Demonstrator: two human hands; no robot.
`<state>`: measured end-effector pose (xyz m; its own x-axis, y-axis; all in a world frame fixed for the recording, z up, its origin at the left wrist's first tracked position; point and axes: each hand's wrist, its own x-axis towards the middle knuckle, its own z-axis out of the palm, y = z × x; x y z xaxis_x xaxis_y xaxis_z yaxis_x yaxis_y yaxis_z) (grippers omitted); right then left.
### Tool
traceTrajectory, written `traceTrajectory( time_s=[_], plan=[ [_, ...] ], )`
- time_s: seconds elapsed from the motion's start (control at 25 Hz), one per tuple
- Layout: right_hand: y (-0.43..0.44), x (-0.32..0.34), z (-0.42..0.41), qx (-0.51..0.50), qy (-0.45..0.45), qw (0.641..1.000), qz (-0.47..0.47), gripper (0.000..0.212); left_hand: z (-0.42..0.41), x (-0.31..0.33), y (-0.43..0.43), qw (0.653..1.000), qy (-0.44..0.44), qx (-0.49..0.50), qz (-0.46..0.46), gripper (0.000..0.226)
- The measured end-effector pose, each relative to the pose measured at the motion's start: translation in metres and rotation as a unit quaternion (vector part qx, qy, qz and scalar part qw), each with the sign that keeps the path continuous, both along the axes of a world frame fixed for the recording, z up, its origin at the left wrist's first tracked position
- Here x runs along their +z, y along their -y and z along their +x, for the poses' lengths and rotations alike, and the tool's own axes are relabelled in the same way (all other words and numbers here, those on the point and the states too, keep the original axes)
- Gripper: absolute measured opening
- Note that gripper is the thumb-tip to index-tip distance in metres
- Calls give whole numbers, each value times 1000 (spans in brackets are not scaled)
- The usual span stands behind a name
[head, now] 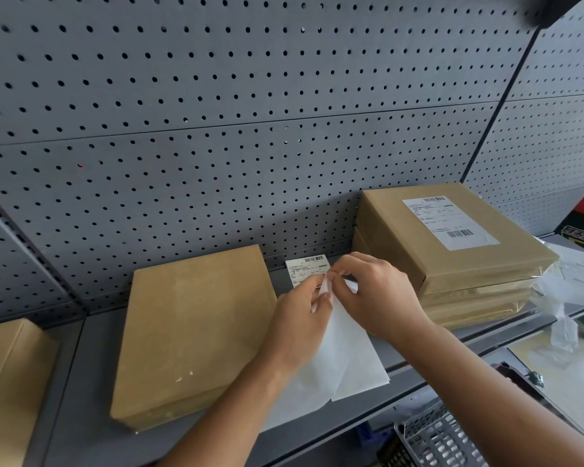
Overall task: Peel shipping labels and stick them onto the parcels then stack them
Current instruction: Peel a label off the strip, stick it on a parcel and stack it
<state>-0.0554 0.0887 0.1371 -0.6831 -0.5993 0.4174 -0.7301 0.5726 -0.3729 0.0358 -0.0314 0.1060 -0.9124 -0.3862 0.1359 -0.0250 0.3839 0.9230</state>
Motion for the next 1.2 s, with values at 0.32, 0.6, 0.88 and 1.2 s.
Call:
traceTrajectory(
  time_s=[0.32, 0.6, 0.88, 1.2],
  plan=[
    [1, 3, 7, -7, -28, 999, -15, 9, -3, 6, 0, 995, 12, 5, 99, 21],
    [1, 5, 7, 25, -13, 999, -25, 11, -5, 10, 7, 963, -6, 30, 267, 21],
    [2, 11, 9, 5, -1, 1000, -12, 12, -5, 11, 3, 984, -33, 49, 168, 17],
    [1, 19, 1, -48, 52, 998, -3, 14, -2, 12, 0, 974, 27, 42, 219, 12]
  ],
)
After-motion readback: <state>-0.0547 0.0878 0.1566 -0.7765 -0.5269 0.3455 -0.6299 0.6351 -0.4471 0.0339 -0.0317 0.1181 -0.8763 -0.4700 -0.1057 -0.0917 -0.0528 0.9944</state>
